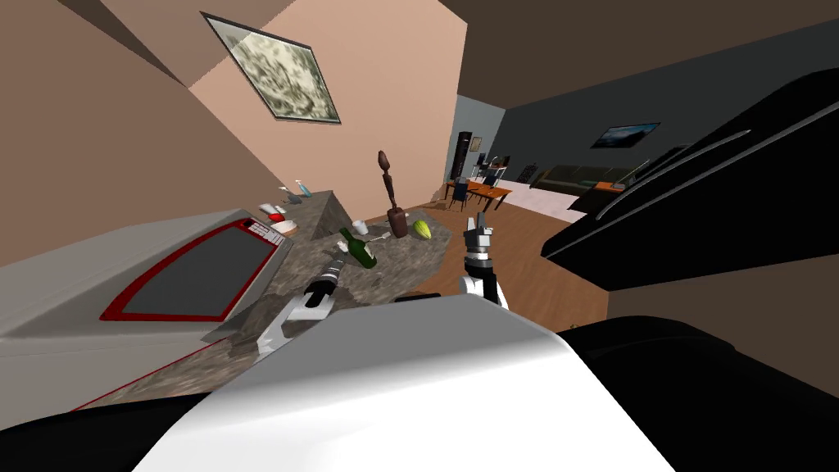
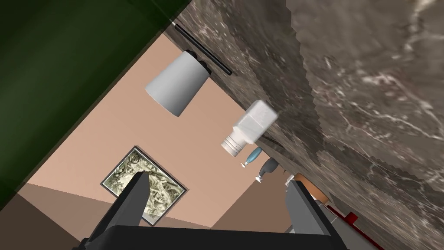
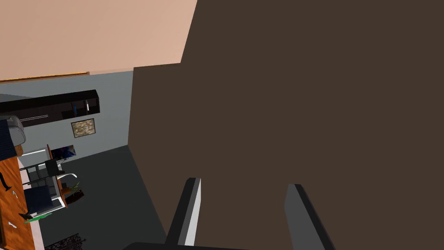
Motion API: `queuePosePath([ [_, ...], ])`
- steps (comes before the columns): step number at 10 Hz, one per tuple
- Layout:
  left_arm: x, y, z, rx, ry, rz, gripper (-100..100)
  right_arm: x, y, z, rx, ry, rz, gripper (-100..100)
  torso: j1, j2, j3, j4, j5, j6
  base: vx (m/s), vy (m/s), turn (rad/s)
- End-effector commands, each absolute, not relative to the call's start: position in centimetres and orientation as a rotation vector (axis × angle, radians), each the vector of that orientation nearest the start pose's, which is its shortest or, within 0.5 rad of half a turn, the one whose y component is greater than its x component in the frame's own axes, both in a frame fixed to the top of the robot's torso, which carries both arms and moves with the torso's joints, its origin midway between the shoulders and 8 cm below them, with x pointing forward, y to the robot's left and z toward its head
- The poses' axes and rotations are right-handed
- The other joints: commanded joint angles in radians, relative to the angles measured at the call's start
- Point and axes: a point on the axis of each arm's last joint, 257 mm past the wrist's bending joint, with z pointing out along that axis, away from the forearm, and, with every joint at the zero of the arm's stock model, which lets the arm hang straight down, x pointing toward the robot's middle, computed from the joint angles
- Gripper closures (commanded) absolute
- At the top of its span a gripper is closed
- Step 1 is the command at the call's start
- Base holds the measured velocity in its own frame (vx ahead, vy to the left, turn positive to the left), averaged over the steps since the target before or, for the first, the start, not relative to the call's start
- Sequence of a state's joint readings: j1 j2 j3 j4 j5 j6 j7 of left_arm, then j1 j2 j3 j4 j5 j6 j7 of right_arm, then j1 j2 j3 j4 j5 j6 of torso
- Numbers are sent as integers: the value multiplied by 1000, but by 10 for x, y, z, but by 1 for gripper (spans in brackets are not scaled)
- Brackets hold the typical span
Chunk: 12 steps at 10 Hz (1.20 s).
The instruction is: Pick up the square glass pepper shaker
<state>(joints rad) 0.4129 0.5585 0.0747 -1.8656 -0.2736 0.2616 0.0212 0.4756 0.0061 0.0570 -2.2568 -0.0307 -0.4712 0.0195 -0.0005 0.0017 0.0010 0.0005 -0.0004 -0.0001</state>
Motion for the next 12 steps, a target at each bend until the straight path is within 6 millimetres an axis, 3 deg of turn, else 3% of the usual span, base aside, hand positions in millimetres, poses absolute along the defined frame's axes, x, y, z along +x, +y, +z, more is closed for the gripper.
queuePosePath([
  [1,406,485,-273,-868,1678,-219,-100,357,-263,16,705,616,1363,0,0,0,0,0,0,0,-9,-18,-271],
  [2,405,486,-273,-870,1679,-218,-100,357,-263,16,705,616,1363,0,0,0,0,0,0,0,-7,-8,-97],
  [4,395,522,-283,-892,1711,-104,-100,357,-263,16,705,616,1363,0,1,0,0,0,0,0,-9,-4,-249],
  [5,395,522,-283,-892,1711,-104,-100,357,-263,16,705,616,1363,0,1,0,0,0,0,0,-8,6,-94],
  [9,372,585,-293,-948,1748,87,-100,357,-263,16,705,616,1363,0,3,0,0,0,1,0,-11,14,-262],
  [12,354,623,-297,-996,1760,191,-100,357,-263,16,705,617,1363,0,4,0,0,0,1,-1,-12,41,-248],
])
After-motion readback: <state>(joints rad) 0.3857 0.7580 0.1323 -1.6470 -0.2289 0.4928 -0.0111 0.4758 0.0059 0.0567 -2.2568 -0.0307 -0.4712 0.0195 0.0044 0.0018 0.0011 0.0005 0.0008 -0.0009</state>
